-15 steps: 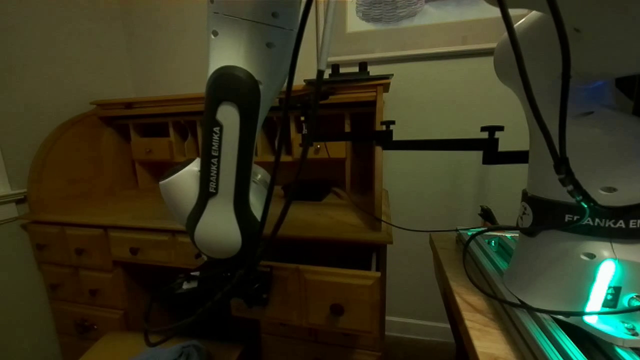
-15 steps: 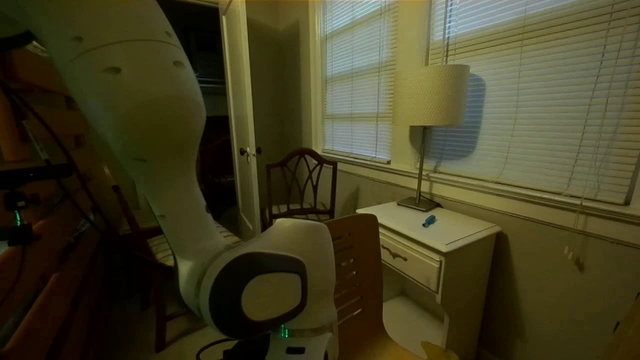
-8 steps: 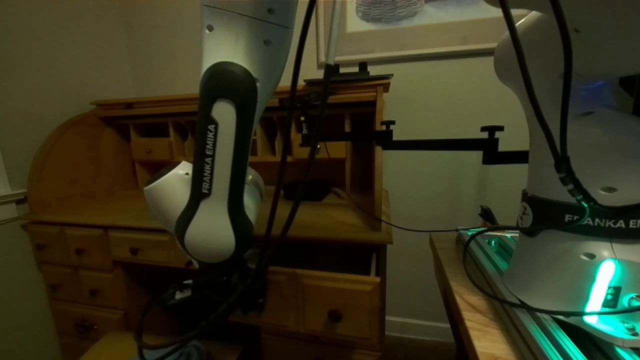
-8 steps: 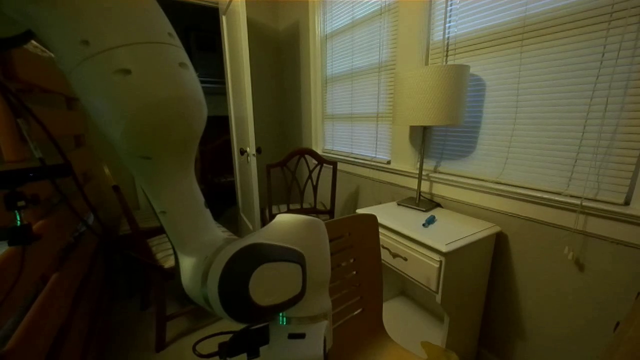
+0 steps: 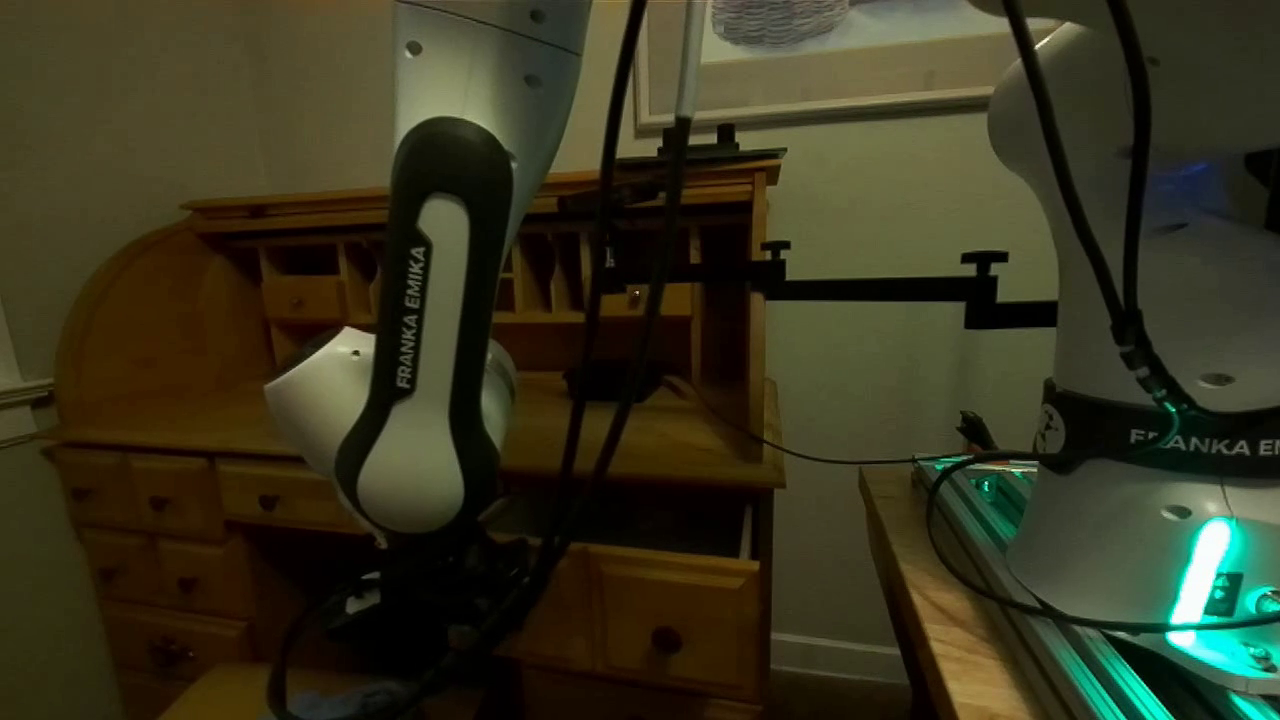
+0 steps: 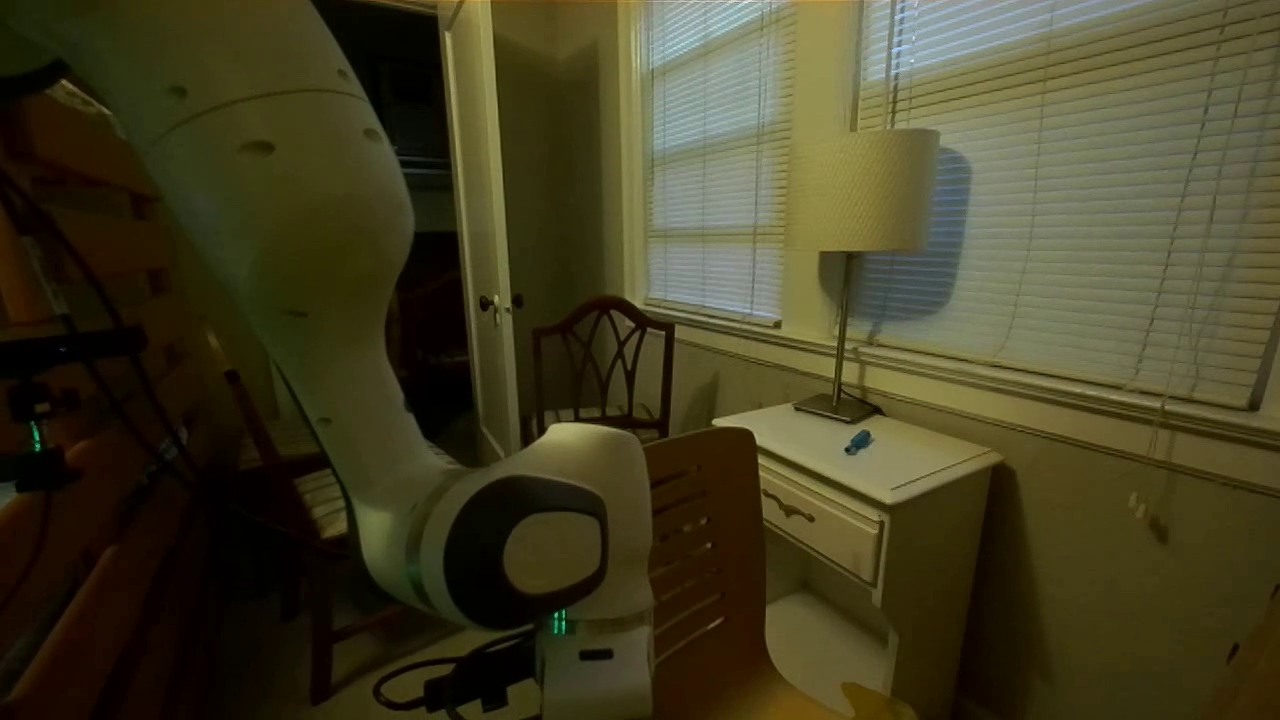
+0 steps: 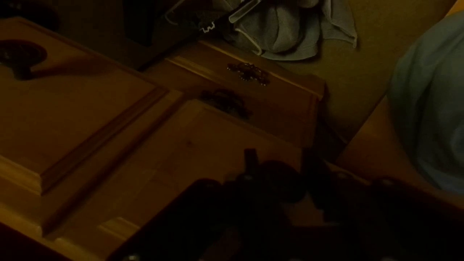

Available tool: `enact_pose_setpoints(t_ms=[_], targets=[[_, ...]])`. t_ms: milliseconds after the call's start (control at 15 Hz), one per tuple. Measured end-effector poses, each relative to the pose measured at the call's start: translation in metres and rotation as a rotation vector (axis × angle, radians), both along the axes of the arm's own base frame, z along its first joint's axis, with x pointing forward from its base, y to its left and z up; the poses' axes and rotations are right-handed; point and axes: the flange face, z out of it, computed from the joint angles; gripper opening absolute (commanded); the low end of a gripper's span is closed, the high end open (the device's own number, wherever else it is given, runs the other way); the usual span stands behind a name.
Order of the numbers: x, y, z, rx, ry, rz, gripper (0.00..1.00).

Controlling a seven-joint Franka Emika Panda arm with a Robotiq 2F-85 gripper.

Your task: Open the rightmost drawer, and then move the white toy to the counter

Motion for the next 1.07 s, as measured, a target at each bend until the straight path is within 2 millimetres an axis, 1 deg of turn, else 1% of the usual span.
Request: enact_pose_setpoints(t_ms=[200,333,467,533,600,667,800,867,933,1000,1067], targets=[[-0.001,0.005,-0.001,0.006,0.016,0.020,0.10],[-0.002,0.013,-0.003,0.015,0.025,0.028,0.10],[0.008,0.044,0.000,0.055,-0.001,0.067,0.10],[0.013,0.061,0.002,0.074,-0.014,0.086,0.60],[0.018,0.075,0.005,0.089,-0.026,0.103,0.62],[0.022,0.085,0.008,0.100,-0.036,0.115,0.68],[0.029,0.095,0.012,0.112,-0.050,0.125,0.82],[0.031,0.095,0.014,0.113,-0.048,0.128,0.90],[0.033,0.093,0.016,0.113,-0.042,0.134,0.96],[0.034,0.089,0.019,0.113,-0.034,0.138,1.00],[0.036,0.084,0.022,0.112,-0.025,0.141,1.00]])
